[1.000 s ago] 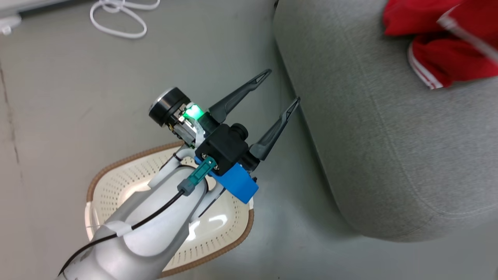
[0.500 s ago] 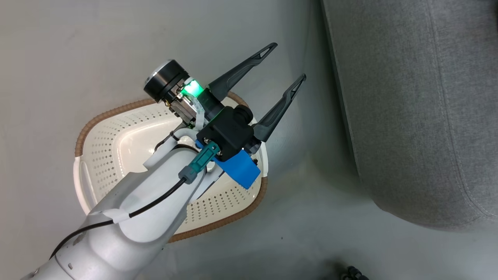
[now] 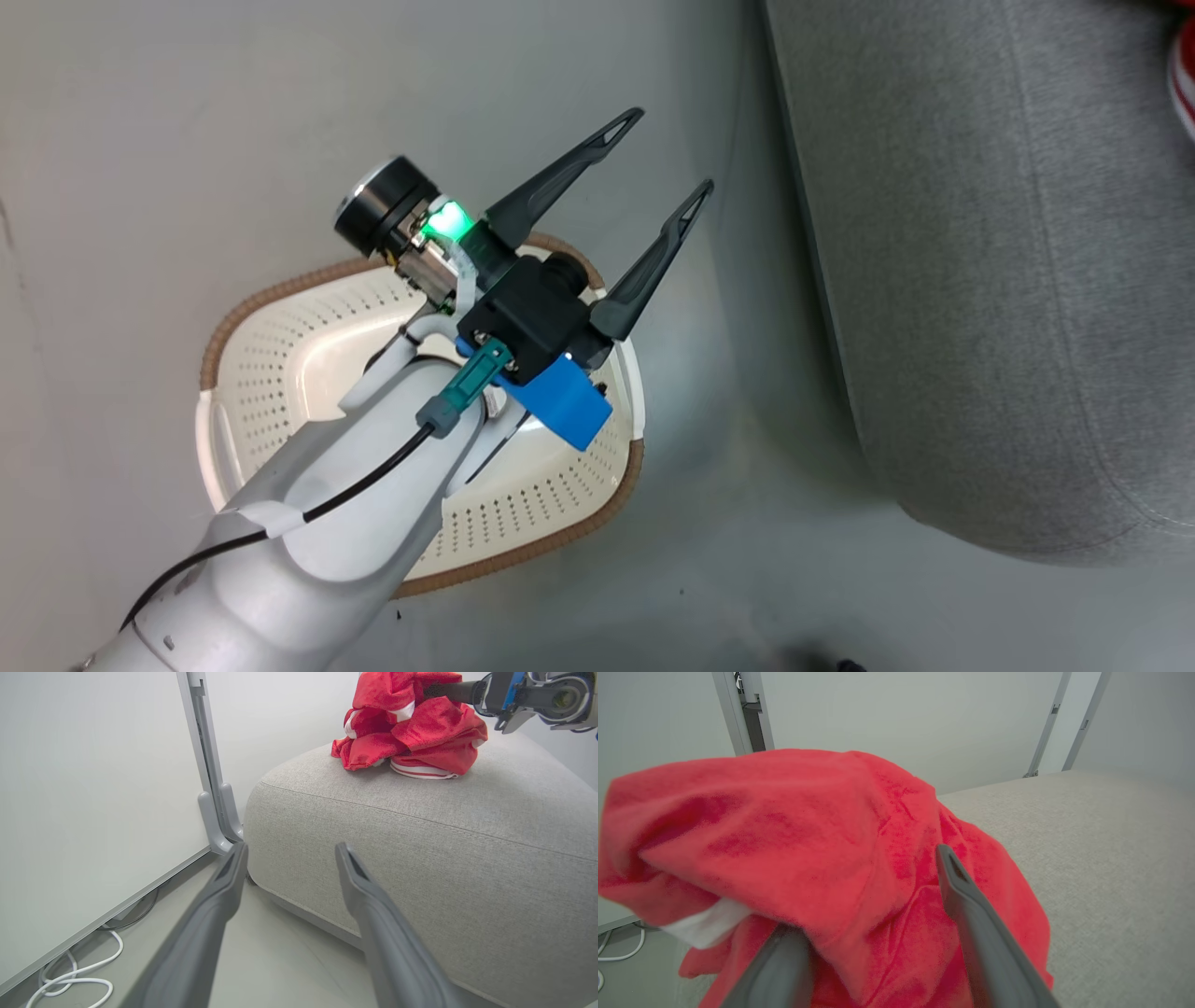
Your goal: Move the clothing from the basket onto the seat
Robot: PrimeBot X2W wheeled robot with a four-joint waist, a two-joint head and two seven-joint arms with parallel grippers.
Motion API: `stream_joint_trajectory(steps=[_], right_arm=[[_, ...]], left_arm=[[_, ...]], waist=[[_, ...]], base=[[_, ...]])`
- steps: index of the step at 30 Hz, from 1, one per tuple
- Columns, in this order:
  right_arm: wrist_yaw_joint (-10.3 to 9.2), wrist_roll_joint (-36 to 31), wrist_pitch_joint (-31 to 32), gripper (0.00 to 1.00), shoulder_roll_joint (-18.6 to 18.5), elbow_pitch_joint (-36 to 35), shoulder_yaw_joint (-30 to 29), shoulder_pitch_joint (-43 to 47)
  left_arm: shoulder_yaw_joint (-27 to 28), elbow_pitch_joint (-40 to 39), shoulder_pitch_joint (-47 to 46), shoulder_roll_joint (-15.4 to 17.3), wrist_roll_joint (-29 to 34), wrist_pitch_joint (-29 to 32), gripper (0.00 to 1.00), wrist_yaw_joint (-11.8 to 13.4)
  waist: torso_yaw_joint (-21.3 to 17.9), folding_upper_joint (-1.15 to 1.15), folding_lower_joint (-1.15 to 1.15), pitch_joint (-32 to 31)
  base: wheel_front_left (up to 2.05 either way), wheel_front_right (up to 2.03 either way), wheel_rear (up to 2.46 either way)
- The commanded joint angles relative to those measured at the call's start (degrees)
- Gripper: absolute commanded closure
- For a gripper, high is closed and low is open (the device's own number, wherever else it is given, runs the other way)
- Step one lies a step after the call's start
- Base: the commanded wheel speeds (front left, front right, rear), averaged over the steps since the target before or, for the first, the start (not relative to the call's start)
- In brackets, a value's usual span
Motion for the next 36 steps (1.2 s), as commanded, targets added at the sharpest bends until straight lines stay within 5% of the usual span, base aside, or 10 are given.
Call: stream_joint_trajectory(steps=[1, 10, 24, 30, 36], right_arm=[[0.01, -0.2, 0.0, 0.0, 0.6, -1.0, 0.0, 2.4], [0.02, -2.8, 0.0, 0.0, 3.1, -10.3, 3.2, 18.3], [0.01, -2.1, 0.0, 0.0, 7.7, -27.1, 13.8, 32.3], [0.01, -2.0, 0.0, 0.0, 10.2, -28.8, 19.5, 34.9], [0.01, -3.6, 0.0, 0.0, 13.0, -29.8, 19.2, 39.6]], left_arm=[[0.5, 0.5, 1.1, 0.0, -0.6, -0.6, 0.0, 0.5], [4.3, 0.4, 8.1, -1.2, -3.5, -1.0, 0.0, 2.7], [19.7, -3.4, 22.9, -1.2, -3.6, -1.0, 0.0, 6.1], [27.5, -3.6, 28.4, -1.9, -2.3, -1.0, 0.0, 5.3], [32.4, -3.6, 33.8, -2.9, -0.4, -1.0, 0.0, 4.2]], waist=[[-0.3, 0.0, -0.01, -2.8], [0.9, 0.0, -0.01, -13.5], [9.0, 0.0, -0.01, -26.4], [12.7, 0.0, -0.01, -30.7], [15.1, 0.0, -0.01, -34.9]], base=[[0.0, 0.0, 0.0], [0.0, 0.0, 0.0], [0.0, 0.0, 0.0], [0.0, 0.0, 0.0], [0.0, 0.0, 0.0]])
